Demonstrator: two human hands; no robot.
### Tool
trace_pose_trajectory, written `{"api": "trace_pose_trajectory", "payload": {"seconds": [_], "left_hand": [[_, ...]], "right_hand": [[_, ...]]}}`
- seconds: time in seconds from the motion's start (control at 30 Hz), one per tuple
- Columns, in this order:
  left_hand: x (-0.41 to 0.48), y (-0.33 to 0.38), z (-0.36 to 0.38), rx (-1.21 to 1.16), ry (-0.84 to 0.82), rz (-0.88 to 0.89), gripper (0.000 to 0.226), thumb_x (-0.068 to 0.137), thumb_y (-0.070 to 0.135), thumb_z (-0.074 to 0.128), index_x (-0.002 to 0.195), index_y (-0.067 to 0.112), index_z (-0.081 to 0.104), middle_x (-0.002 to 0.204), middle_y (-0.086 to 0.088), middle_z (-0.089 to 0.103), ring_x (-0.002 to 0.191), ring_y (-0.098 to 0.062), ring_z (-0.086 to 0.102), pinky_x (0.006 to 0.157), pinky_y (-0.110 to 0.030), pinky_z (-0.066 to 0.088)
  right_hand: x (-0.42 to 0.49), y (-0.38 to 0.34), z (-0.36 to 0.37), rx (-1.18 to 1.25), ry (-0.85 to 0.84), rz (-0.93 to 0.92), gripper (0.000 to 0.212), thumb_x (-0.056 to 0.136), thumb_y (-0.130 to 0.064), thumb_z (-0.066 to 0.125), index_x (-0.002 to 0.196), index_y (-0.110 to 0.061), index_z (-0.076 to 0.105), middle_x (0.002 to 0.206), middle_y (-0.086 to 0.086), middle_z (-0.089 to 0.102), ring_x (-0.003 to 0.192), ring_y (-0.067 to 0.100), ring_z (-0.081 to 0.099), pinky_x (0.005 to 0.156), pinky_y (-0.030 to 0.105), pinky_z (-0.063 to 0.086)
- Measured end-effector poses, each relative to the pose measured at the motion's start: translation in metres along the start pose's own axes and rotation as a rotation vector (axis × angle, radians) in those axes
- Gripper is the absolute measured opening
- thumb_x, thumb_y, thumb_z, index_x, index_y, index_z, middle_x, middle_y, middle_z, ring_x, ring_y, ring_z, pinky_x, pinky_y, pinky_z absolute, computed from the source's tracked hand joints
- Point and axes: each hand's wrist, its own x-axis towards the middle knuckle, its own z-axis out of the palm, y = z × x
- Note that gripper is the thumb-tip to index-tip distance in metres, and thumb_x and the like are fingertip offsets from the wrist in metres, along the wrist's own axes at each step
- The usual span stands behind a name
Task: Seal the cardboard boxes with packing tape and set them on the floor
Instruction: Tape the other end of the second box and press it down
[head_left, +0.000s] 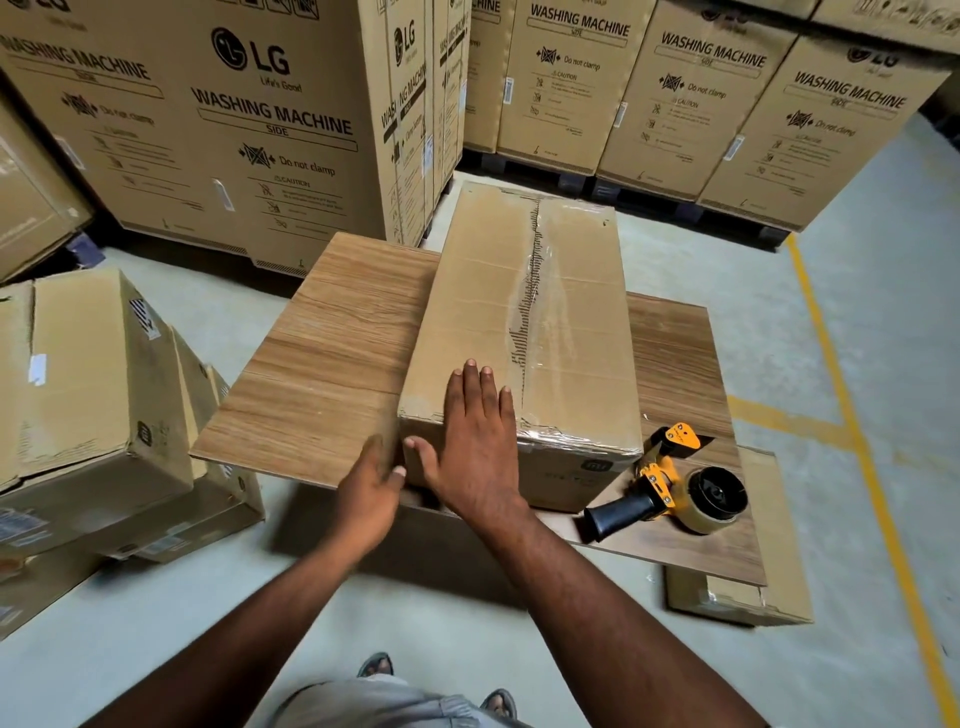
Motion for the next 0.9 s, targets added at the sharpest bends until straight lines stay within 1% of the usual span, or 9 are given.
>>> {"api": "trace_pose_trajectory", "payload": {"seconds": [0.07,0.2,0.27,0.33,0.43,0.53,0.63,0.83,0.9], "left_hand": [[0.002,0.019,-0.007,-0.143,0.082,0.060,0.066,0.094,-0.003,0.047,0.153,0.023,0.035,0.158,0.000,0.037,0.145,-0.017,0.035,0.118,-0.040,0.031],[-0.014,0.052,-0.001,-0.080,0.103,0.355,0.064,0.095,-0.004,0.049,0.154,0.015,0.034,0.161,0.002,0.027,0.148,-0.010,0.024,0.121,-0.023,0.020],[-0.016,0.056,0.007,0.153,0.102,0.488,0.058,0.096,0.011,0.052,0.152,0.015,0.036,0.164,-0.002,0.018,0.152,-0.012,0.010,0.125,-0.038,0.011],[-0.016,0.054,0.016,0.516,0.099,0.588,0.062,0.094,0.024,0.051,0.153,0.020,0.033,0.167,-0.005,0.009,0.153,-0.017,-0.004,0.122,-0.053,-0.007],[-0.024,0.065,0.029,0.784,0.047,0.695,0.063,0.096,0.030,0.047,0.156,0.022,0.027,0.167,-0.001,0.009,0.153,-0.016,-0.007,0.116,-0.059,-0.015],[-0.028,0.079,0.045,0.867,-0.072,0.718,0.064,0.101,0.034,0.038,0.158,0.021,0.015,0.167,0.002,0.007,0.152,-0.011,-0.008,0.117,-0.061,-0.014],[-0.026,0.097,0.055,0.945,-0.098,0.679,0.061,0.104,0.040,0.027,0.159,0.021,0.010,0.167,0.003,0.005,0.153,-0.013,-0.005,0.117,-0.065,-0.010],[-0.008,0.122,0.058,0.939,-0.141,0.599,0.056,0.106,0.037,0.020,0.159,0.021,0.013,0.167,0.004,0.009,0.154,-0.015,0.001,0.117,-0.065,-0.006],[0.001,0.127,0.057,0.941,-0.166,0.598,0.056,0.106,0.032,0.024,0.159,0.022,0.011,0.167,0.004,0.007,0.154,-0.016,0.001,0.118,-0.064,-0.007]], "right_hand": [[0.000,-0.003,-0.002,0.004,-0.001,0.016,0.086,0.093,-0.054,0.048,0.155,-0.001,0.020,0.164,0.020,0.014,0.152,0.035,0.012,0.123,0.053,0.012],[-0.003,0.007,-0.011,0.033,-0.083,-0.075,0.091,0.087,-0.029,0.063,0.156,0.000,0.011,0.165,0.020,0.003,0.153,0.035,0.002,0.124,0.050,0.007],[-0.008,0.021,-0.020,0.108,-0.087,-0.171,0.081,0.090,-0.026,0.058,0.156,-0.001,0.017,0.165,0.019,0.010,0.153,0.033,0.007,0.124,0.050,0.011],[-0.018,0.041,-0.026,0.147,-0.082,-0.205,0.073,0.094,-0.030,0.053,0.155,-0.003,0.024,0.164,0.016,0.020,0.152,0.031,0.016,0.123,0.049,0.015],[-0.040,0.082,-0.031,0.112,-0.057,-0.121,0.070,0.096,-0.037,0.044,0.156,-0.006,0.024,0.165,0.012,0.019,0.153,0.027,0.014,0.124,0.049,0.010],[-0.053,0.106,-0.032,0.059,-0.101,-0.140,0.071,0.096,-0.041,0.029,0.158,-0.010,0.015,0.167,0.008,0.010,0.154,0.023,0.006,0.124,0.053,0.006],[-0.053,0.108,-0.039,0.123,-0.146,-0.156,0.066,0.101,-0.037,0.029,0.158,-0.009,0.011,0.167,0.008,0.008,0.154,0.022,0.002,0.124,0.052,-0.001],[-0.028,0.112,-0.039,0.239,-0.146,-0.117,0.059,0.106,-0.037,0.024,0.157,-0.009,0.020,0.165,0.008,0.020,0.153,0.023,0.011,0.122,0.053,0.002],[-0.014,0.113,-0.038,0.276,-0.159,-0.094,0.062,0.106,-0.045,0.020,0.157,-0.011,0.023,0.164,0.007,0.023,0.153,0.022,0.012,0.123,0.053,0.002]]}}
